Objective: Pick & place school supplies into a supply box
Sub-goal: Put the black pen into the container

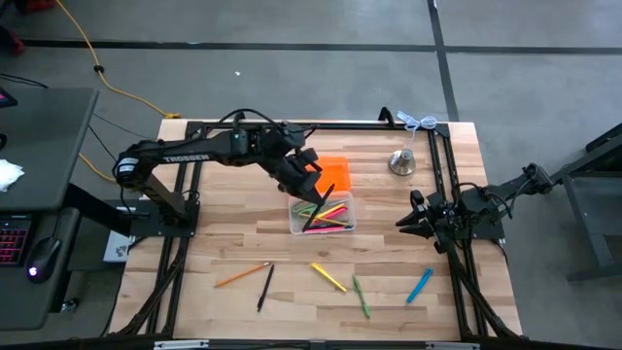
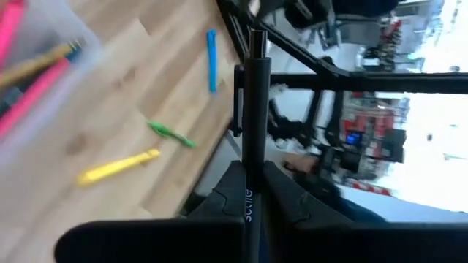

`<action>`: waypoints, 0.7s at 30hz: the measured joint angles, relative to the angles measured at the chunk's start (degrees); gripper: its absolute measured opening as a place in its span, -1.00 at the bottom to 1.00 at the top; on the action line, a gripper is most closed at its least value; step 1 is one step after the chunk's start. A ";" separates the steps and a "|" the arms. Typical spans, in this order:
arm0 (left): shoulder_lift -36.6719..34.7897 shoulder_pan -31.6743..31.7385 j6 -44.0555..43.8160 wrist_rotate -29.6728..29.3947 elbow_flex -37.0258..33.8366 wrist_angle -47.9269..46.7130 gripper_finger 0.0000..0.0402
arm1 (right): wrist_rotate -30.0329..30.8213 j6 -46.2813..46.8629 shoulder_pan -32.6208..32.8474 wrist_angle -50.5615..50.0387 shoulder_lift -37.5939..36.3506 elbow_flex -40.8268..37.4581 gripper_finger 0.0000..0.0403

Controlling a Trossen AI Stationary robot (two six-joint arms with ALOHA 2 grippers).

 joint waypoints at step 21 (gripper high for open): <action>9.76 -3.11 28.63 -13.20 -0.02 -3.62 -0.77 | 0.02 -6.36 0.00 -0.26 0.02 0.00 -0.63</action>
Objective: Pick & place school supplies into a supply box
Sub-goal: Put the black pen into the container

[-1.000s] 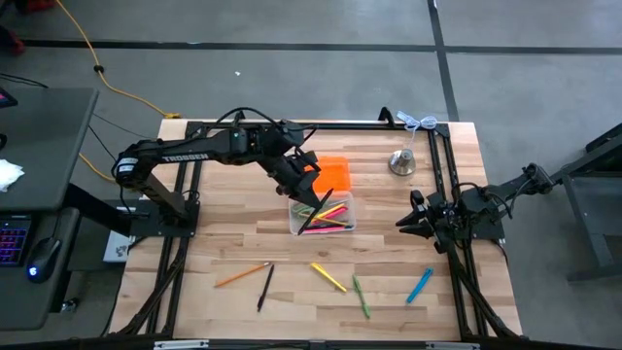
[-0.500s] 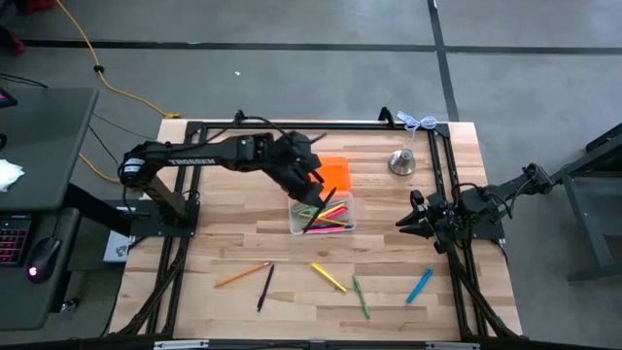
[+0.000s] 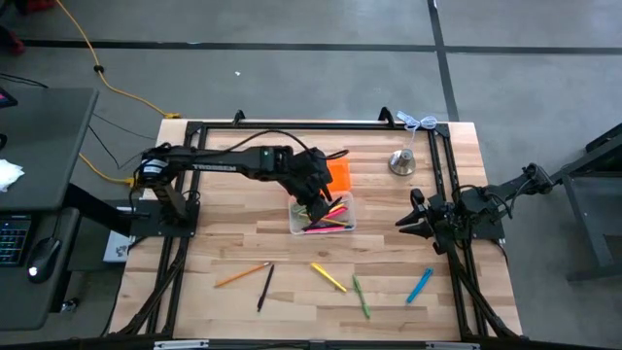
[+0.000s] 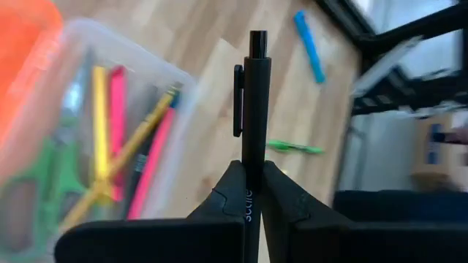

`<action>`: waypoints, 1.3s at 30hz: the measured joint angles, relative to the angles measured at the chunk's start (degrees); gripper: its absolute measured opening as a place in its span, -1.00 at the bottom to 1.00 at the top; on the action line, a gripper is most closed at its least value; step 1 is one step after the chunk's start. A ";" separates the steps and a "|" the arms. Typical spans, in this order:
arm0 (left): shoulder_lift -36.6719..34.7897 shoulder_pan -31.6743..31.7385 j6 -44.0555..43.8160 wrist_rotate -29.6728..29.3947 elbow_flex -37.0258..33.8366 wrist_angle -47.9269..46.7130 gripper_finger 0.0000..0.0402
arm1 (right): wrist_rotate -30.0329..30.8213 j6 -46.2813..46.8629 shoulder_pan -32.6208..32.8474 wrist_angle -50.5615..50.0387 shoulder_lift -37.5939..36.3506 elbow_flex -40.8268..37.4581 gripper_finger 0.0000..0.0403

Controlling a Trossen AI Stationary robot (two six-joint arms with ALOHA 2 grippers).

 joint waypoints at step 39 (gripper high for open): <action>9.28 0.11 17.81 -19.29 -0.02 -3.79 -0.77 | 5.19 -0.13 0.01 -1.20 0.00 0.00 -0.63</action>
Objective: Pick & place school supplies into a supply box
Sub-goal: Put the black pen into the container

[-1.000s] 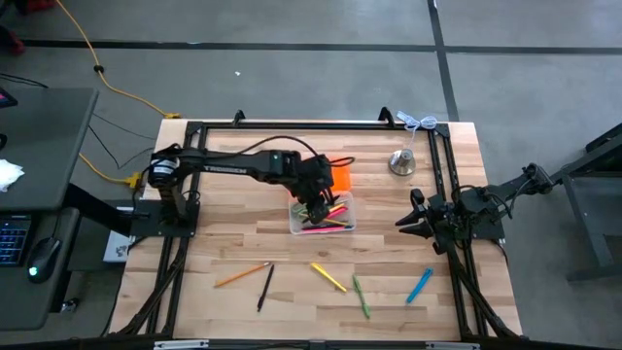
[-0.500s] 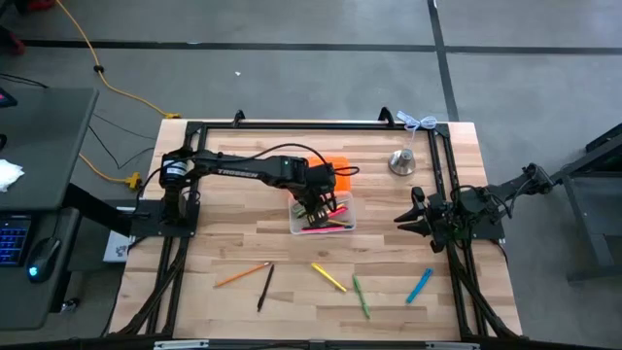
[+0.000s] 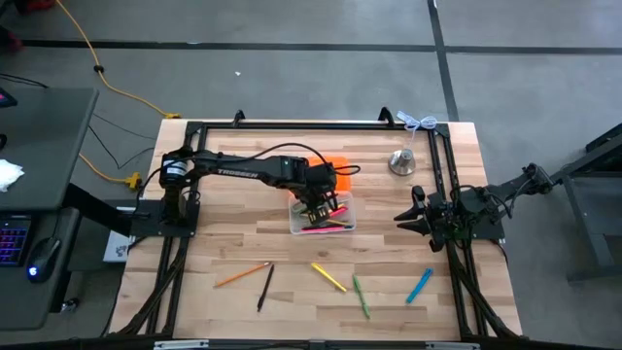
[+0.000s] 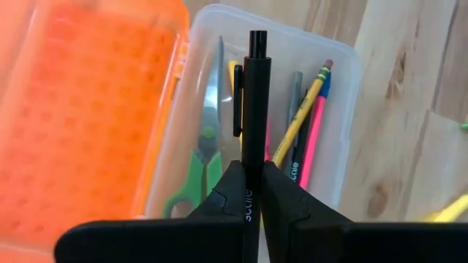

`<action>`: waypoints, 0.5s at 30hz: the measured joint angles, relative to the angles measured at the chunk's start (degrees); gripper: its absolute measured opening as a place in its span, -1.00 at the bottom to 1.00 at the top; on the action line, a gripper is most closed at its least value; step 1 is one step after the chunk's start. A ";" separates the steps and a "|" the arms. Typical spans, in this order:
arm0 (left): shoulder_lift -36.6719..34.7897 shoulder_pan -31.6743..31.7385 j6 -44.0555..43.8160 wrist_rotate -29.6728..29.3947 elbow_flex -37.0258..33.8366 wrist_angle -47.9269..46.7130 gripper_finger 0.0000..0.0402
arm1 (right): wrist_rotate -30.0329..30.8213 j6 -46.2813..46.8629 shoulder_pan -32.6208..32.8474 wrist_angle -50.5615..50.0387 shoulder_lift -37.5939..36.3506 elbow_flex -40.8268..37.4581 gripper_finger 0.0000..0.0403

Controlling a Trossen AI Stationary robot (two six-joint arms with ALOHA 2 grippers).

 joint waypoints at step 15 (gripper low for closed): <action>2.13 0.00 4.61 -2.12 0.97 0.68 -0.77 | -0.04 0.00 -0.01 0.00 0.01 0.00 -0.63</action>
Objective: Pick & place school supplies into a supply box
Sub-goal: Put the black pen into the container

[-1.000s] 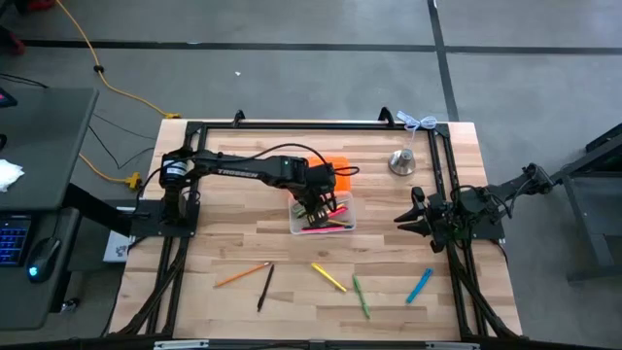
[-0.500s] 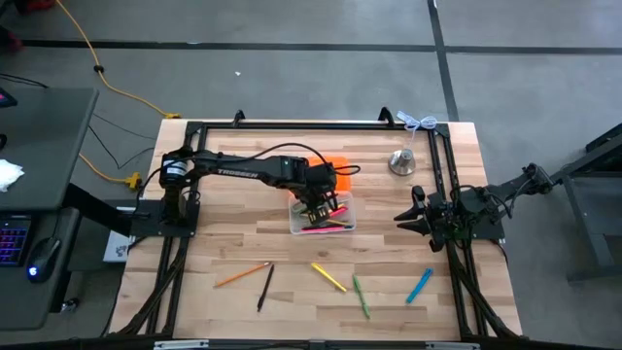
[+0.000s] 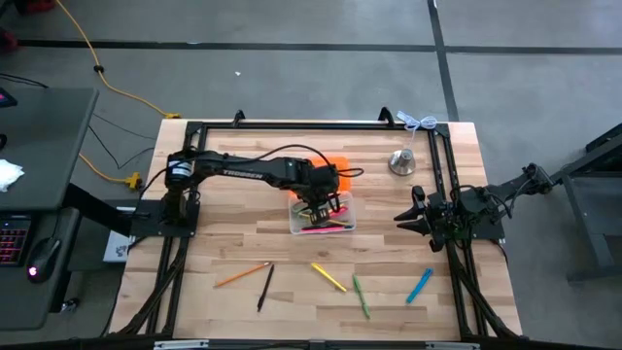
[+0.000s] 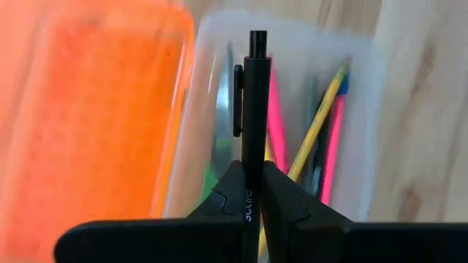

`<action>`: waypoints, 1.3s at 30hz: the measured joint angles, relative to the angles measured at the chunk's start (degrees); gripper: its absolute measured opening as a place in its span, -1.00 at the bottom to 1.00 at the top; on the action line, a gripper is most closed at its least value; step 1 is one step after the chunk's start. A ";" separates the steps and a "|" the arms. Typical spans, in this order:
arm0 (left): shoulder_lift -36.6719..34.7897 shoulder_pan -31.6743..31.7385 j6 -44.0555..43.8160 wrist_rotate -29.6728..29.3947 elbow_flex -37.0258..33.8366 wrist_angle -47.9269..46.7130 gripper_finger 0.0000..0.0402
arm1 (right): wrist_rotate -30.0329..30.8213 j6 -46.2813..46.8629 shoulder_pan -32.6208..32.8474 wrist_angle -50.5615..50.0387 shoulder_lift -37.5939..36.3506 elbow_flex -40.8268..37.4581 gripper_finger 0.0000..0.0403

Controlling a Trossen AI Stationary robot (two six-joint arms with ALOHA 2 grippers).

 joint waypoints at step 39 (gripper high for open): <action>13.72 -1.16 7.12 -0.22 12.60 -13.66 -0.77 | 0.06 0.02 -0.01 0.49 1.13 0.00 -0.63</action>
